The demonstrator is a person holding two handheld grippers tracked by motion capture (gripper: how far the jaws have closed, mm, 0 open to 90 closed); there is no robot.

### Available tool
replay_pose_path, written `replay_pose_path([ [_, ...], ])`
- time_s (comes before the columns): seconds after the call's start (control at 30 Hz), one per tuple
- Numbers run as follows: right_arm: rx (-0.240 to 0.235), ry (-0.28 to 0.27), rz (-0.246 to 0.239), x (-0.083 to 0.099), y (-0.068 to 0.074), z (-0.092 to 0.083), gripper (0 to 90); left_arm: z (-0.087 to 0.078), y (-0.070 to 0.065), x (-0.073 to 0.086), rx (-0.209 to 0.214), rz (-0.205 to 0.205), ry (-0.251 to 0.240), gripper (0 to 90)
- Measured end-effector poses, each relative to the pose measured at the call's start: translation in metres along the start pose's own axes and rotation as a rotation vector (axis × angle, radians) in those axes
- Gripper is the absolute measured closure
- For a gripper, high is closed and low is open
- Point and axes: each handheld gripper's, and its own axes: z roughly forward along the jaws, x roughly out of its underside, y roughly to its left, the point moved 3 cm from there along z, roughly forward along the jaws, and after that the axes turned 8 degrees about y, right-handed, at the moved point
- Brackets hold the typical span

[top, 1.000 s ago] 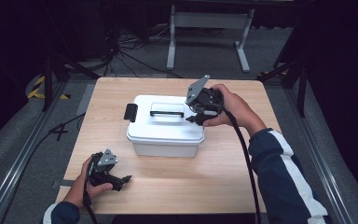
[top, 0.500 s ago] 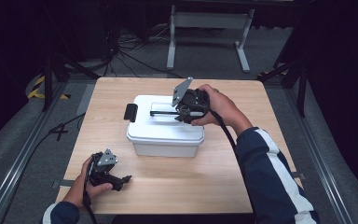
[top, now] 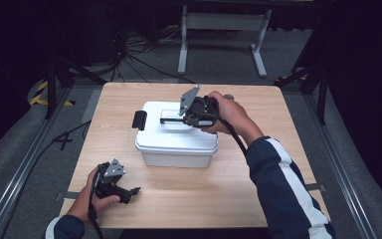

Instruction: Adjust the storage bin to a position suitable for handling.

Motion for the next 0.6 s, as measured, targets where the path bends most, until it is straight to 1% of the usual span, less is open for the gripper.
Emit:
replay_pose_path([
  [0.1, 0.007, 0.005, 0.009, 0.0004, 0.0007, -0.0011, 84.2, 0.0000, 0.0000, 0.0000, 0.000, 0.000, 0.000, 0.2],
  [0.17, 0.013, -0.002, -0.019, -0.0001, -0.0001, -0.0010, 84.6, 0.0000, 0.0000, 0.0000, 0.000, 0.000, 0.000, 0.2],
  [0.23, 0.012, 0.001, -0.014, 0.0003, 0.0004, -0.0014, 84.7, 0.0000, 0.0000, 0.0000, 0.000, 0.001, 0.000, 0.2],
  [0.27, 0.015, -0.009, -0.030, 0.0001, -0.0010, -0.0013, 84.7, 0.0000, 0.0000, 0.0000, 0.000, 0.001, 0.000, 0.2],
  [0.4, 0.009, -0.025, -0.026, -0.0001, -0.0010, -0.0043, 84.8, -0.0001, 0.0000, -0.0001, 0.000, 0.000, 0.001, 0.2],
  [0.5, 0.023, -0.030, -0.037, -0.0003, -0.0015, -0.0063, 84.9, -0.0001, 0.0000, 0.0000, 0.000, 0.000, 0.001, 0.2],
  [0.6, 0.024, -0.037, -0.032, 0.0009, -0.0015, -0.0090, 84.9, -0.0001, 0.0000, 0.0000, 0.000, 0.001, 0.002, 0.2],
])
